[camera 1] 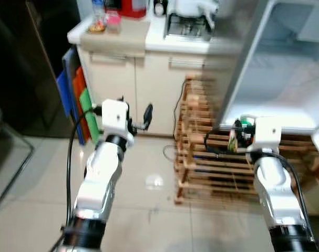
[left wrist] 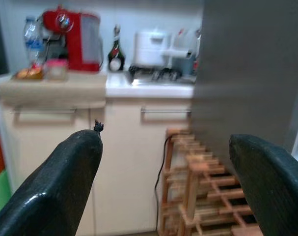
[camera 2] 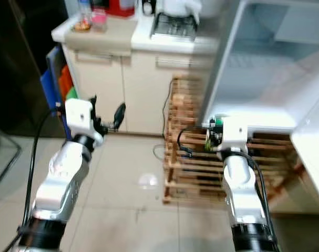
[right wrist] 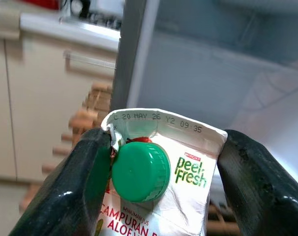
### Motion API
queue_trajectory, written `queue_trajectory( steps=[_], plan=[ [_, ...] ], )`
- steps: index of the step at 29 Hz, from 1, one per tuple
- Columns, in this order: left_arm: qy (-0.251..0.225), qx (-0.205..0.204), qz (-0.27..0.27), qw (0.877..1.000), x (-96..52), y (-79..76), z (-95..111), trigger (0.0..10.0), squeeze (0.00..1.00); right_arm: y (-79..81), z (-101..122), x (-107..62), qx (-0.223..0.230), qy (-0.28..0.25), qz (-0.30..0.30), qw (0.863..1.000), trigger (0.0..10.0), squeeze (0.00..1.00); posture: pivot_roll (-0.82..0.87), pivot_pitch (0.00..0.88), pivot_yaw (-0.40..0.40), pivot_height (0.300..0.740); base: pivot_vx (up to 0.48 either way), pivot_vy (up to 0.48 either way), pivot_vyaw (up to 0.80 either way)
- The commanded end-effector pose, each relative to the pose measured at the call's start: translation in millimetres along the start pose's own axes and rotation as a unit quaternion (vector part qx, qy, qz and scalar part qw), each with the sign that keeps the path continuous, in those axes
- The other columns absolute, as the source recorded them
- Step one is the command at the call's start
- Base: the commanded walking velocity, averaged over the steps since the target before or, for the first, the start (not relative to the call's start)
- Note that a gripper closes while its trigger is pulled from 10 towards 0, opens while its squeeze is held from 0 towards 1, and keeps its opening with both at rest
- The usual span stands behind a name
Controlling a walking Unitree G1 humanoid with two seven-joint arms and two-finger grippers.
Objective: Restocking fridge
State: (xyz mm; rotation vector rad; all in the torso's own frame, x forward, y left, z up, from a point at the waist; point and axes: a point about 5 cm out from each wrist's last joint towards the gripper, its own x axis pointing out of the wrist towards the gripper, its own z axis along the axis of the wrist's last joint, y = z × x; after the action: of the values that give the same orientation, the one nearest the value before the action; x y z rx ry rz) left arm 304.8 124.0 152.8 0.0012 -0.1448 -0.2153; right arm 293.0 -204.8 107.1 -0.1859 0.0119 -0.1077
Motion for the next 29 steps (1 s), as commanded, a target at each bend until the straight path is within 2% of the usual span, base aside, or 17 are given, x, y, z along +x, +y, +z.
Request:
queue_trajectory(
  steps=[1, 4, 10, 22, 24, 28, 29],
  plan=[
    [0.000, 0.004, 0.009, 1.000, 2.3, 2.8, 1.2, 10.0, 0.00, -5.7, 0.8, -0.7, -0.009, 0.000, -0.009, 1.000, 10.0, 0.00, -0.11, 0.000, 0.009, 0.740, 0.000, -0.428, 0.00],
    [-0.002, 0.006, 0.007, 1.000, 6.2, 3.0, 2.8, 10.0, 0.00, -15.6, -5.2, -4.3, -0.015, 0.008, -0.027, 0.999, 10.0, 0.00, -0.12, 0.000, 0.020, 0.740, 0.000, -0.424, 0.00],
    [-0.017, 0.007, -0.005, 1.000, 12.9, 1.1, 10.2, 10.0, 0.00, -18.5, -1.7, -3.0, -0.014, 0.003, -0.037, 0.999, 10.0, 0.00, -0.13, 0.000, 0.041, 0.740, 0.081, -0.418, 0.00],
    [-0.016, -0.001, -0.019, 1.000, 20.2, -3.7, 8.7, 10.0, 0.00, -31.5, 13.1, -3.6, -0.019, -0.019, -0.072, 0.997, 10.0, 0.00, -0.15, 0.000, 0.057, 0.740, 0.054, 0.000, 0.00],
    [-0.017, -0.003, -0.020, 1.000, 21.4, -4.6, 8.3, 10.0, 0.00, -38.5, 10.1, -4.1, -0.013, -0.009, -0.085, 0.996, 10.0, 0.00, -0.16, 0.000, 0.054, 0.740, 0.000, 0.000, 0.00],
    [-0.016, -0.007, -0.024, 1.000, 22.3, -7.0, 6.8, 10.0, 0.00, -67.4, 1.9, -3.7, 0.003, 0.017, -0.147, 0.989, 10.0, 0.00, -0.16, 0.000, 0.052, 0.740, 0.000, 0.000, 0.00],
    [-0.016, -0.007, -0.024, 1.000, 22.3, -7.0, 6.8, 10.0, 0.00, -67.4, 1.9, -3.7, 0.003, 0.017, -0.147, 0.989, 10.0, 0.00, -0.16, 0.000, 0.052, 0.740, 0.000, 0.000, 0.00]
  ],
)
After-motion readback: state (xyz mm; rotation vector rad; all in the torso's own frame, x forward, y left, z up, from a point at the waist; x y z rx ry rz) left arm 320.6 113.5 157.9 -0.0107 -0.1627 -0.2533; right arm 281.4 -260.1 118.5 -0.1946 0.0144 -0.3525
